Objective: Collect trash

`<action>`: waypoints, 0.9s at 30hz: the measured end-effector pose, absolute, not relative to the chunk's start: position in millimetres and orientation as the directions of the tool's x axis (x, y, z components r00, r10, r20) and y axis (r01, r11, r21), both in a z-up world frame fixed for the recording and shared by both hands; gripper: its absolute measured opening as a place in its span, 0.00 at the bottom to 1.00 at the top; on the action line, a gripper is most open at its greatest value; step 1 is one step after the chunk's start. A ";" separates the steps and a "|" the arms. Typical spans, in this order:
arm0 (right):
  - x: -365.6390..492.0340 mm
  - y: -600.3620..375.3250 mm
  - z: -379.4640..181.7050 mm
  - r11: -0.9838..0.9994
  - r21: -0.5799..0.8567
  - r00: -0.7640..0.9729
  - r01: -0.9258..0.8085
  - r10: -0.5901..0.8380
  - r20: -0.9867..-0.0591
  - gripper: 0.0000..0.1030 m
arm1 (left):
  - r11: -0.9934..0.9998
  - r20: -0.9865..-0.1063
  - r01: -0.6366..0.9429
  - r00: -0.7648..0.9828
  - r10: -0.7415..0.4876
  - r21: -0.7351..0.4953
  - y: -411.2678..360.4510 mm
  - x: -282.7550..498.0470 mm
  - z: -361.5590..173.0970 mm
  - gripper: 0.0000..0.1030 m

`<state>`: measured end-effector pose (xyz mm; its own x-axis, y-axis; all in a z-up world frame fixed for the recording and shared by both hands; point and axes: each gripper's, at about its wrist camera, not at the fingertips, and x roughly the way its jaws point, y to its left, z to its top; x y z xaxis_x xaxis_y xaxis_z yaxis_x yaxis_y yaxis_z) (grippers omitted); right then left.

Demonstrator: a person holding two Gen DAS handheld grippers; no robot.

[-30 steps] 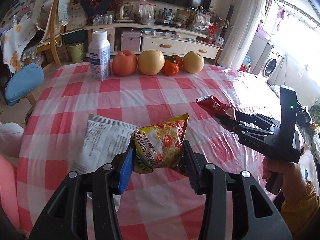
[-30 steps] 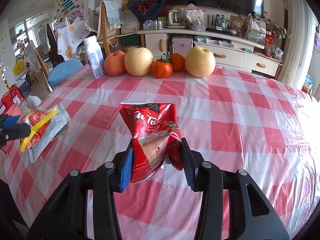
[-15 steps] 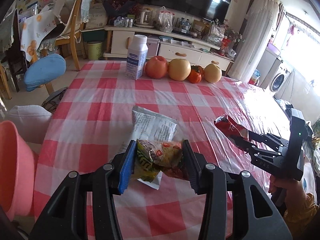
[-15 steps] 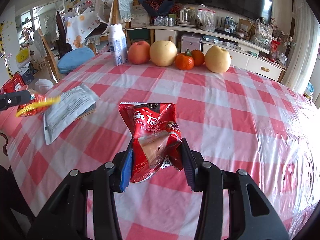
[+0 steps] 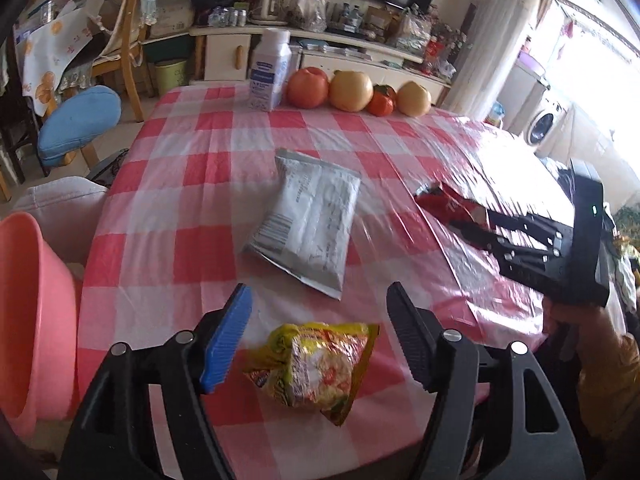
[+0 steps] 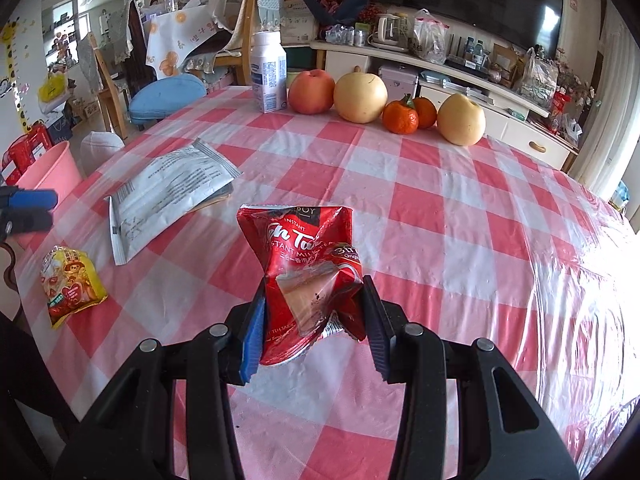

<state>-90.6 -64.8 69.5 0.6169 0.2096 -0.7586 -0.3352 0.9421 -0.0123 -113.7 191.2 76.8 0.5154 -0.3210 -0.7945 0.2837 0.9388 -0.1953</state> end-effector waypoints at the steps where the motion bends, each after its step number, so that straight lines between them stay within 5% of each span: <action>1: -91.1 -63.8 70.0 0.941 -0.014 0.617 -0.337 0.210 -0.758 0.44 | 0.935 -0.807 0.306 0.498 -0.318 -0.180 186.4 -119.1 73.0 0.70; 11: -97.8 -52.4 70.5 0.929 -0.029 0.613 -0.369 0.220 -0.759 0.44 | 0.940 -0.882 0.332 0.419 -0.215 -0.071 170.0 -128.8 35.7 0.79; 18: -103.4 -45.4 72.2 0.923 -0.024 0.609 -0.384 0.233 -0.758 0.44 | 0.957 -0.872 0.283 0.449 -0.195 -0.068 174.8 -123.8 31.8 0.57; 27: -109.5 -31.6 76.8 0.916 -0.011 0.599 -0.401 0.253 -0.760 0.44 | 0.962 -0.853 0.236 0.467 -0.234 -0.135 187.2 -121.6 37.5 0.51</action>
<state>-109.5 -31.6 76.8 0.5992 0.2530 -0.7595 -0.4010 0.9160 -0.0112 -121.6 187.2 37.5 0.4667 -0.2336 -0.8530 0.2357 0.9625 -0.1346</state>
